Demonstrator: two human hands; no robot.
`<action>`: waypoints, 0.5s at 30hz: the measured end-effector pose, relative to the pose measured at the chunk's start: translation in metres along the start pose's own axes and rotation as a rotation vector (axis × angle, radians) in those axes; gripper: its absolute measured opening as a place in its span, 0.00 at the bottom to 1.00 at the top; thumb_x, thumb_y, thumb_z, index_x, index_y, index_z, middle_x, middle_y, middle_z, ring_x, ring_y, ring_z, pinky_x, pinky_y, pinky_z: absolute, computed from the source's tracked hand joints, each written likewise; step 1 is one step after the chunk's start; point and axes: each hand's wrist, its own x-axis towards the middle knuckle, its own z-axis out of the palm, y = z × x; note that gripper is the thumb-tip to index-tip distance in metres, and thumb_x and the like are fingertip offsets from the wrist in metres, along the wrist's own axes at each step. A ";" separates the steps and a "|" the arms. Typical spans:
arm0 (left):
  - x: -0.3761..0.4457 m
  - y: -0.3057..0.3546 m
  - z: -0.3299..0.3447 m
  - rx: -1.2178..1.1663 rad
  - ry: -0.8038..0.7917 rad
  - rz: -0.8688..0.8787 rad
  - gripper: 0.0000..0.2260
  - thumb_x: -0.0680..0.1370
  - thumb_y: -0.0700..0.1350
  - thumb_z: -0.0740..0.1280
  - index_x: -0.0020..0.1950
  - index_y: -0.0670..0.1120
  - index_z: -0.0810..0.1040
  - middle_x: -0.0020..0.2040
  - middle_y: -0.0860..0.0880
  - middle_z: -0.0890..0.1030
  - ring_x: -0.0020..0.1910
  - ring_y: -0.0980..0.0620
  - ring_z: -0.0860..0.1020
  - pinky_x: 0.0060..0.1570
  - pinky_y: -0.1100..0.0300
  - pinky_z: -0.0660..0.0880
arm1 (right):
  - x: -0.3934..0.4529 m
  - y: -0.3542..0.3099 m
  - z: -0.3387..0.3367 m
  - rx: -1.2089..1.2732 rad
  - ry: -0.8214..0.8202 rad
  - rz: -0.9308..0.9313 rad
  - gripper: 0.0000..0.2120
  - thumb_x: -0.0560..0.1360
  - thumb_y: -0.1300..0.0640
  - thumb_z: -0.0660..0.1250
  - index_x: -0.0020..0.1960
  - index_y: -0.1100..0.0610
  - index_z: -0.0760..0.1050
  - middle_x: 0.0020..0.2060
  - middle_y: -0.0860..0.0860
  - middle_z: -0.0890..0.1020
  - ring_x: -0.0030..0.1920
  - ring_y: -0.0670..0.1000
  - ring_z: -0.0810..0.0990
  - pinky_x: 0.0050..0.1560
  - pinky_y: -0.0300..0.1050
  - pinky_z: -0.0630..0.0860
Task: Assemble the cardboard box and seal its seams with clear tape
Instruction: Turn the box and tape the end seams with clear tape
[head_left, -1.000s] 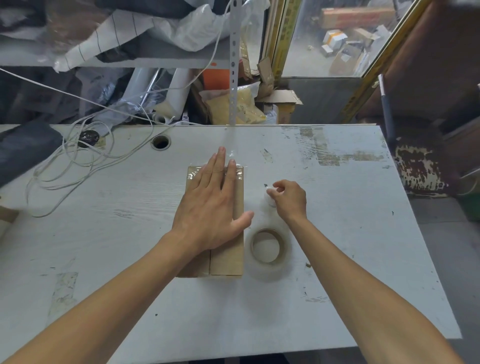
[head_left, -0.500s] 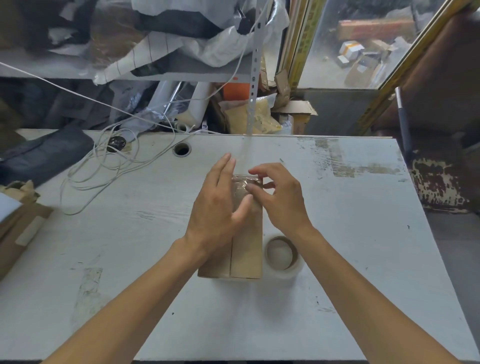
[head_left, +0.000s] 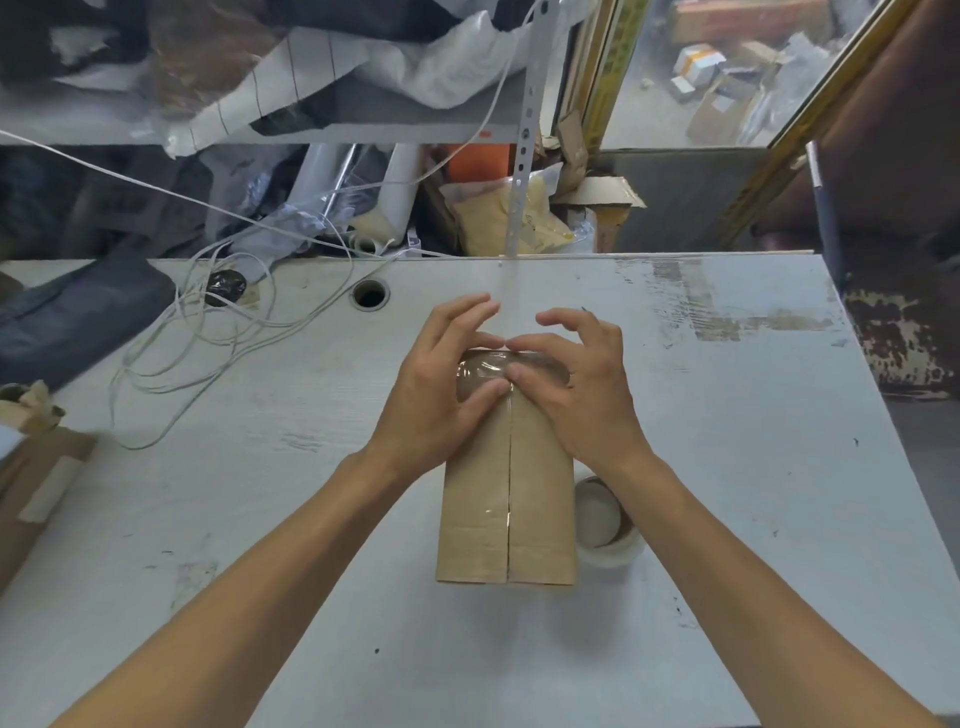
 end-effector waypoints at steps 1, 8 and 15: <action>0.001 -0.001 0.000 -0.002 -0.010 -0.007 0.29 0.72 0.34 0.75 0.72 0.39 0.70 0.71 0.44 0.70 0.56 0.57 0.80 0.62 0.69 0.70 | 0.000 0.000 0.000 0.009 -0.009 0.011 0.09 0.74 0.51 0.73 0.54 0.45 0.83 0.61 0.44 0.74 0.64 0.48 0.64 0.63 0.31 0.61; 0.001 -0.008 -0.002 -0.035 -0.043 -0.040 0.32 0.73 0.35 0.75 0.74 0.38 0.66 0.70 0.44 0.68 0.56 0.57 0.80 0.62 0.70 0.69 | 0.000 -0.002 0.002 0.012 -0.018 0.041 0.09 0.73 0.51 0.73 0.54 0.45 0.83 0.60 0.43 0.74 0.63 0.46 0.63 0.63 0.27 0.58; -0.013 -0.001 0.000 -0.060 -0.059 -0.041 0.32 0.73 0.36 0.75 0.74 0.38 0.65 0.70 0.43 0.68 0.56 0.57 0.79 0.62 0.69 0.69 | -0.014 -0.007 -0.002 0.039 -0.032 0.076 0.09 0.72 0.51 0.74 0.52 0.44 0.83 0.51 0.43 0.74 0.57 0.47 0.68 0.61 0.35 0.66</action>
